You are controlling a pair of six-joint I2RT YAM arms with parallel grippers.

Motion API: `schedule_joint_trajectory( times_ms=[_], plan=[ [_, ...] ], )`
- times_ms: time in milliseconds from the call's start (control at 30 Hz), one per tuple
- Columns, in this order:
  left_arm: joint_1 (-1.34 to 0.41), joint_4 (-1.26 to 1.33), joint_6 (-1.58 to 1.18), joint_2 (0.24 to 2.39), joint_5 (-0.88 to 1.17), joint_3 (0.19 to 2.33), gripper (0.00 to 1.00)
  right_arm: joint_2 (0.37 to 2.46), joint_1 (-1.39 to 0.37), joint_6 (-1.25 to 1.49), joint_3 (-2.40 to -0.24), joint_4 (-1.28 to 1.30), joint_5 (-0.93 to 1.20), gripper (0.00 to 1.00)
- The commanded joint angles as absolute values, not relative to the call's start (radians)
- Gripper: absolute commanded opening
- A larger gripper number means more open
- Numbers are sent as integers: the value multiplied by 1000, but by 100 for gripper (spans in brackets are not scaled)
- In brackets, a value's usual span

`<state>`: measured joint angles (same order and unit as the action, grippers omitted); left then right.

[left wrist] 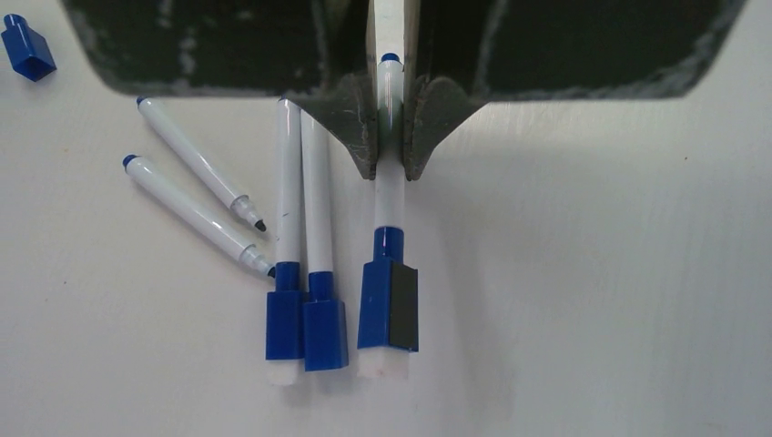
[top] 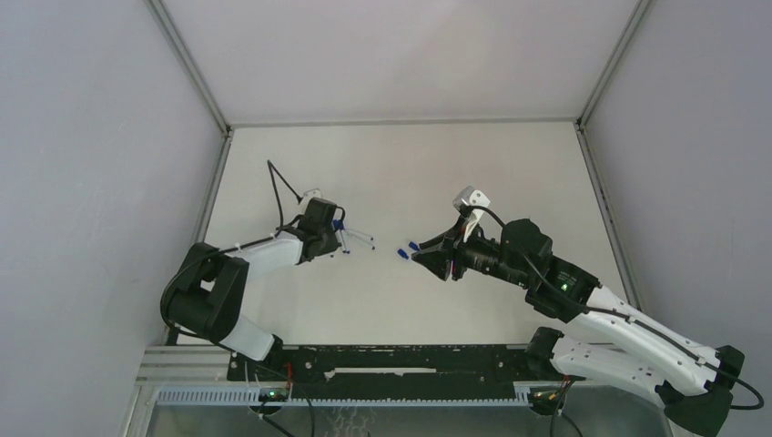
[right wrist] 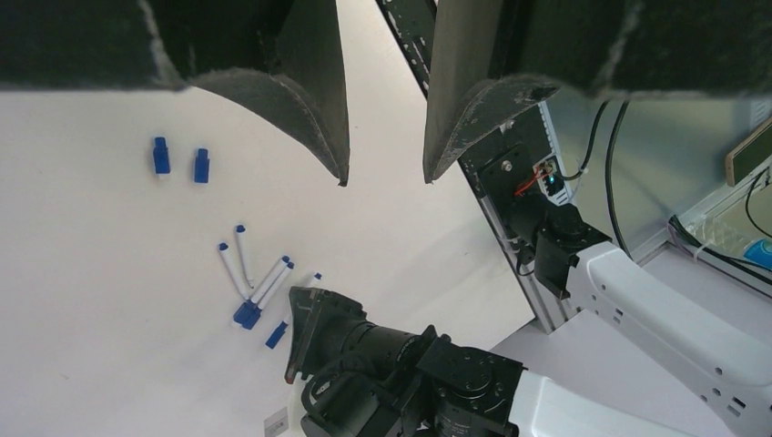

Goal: Insert the pens into the pen caps
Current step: Place the pen at the center of the board.

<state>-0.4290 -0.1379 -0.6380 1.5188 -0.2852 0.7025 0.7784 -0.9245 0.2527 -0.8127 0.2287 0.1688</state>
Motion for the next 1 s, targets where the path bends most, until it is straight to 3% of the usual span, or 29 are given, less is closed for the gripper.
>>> schedule_joint_trajectory(
  times_ms=[0, 200, 533, 767, 967],
  plan=[
    [-419, -111, -653, 1545, -258, 732, 11, 769, -925, 273, -819, 210, 163, 43],
    [-418, -113, -657, 1526, -261, 718, 22, 774, -925, 267, -819, 209, 154, 43],
    [-415, -163, -670, 1435, -274, 708, 27, 784, -922, 247, -819, 213, 137, 43],
    [-413, -249, -637, 1208, -299, 758, 35, 837, -879, 263, -840, 235, 115, 43],
    [-404, -245, -524, 966, -244, 759, 37, 1097, -835, 158, -1002, 374, 171, 43]
  ],
)
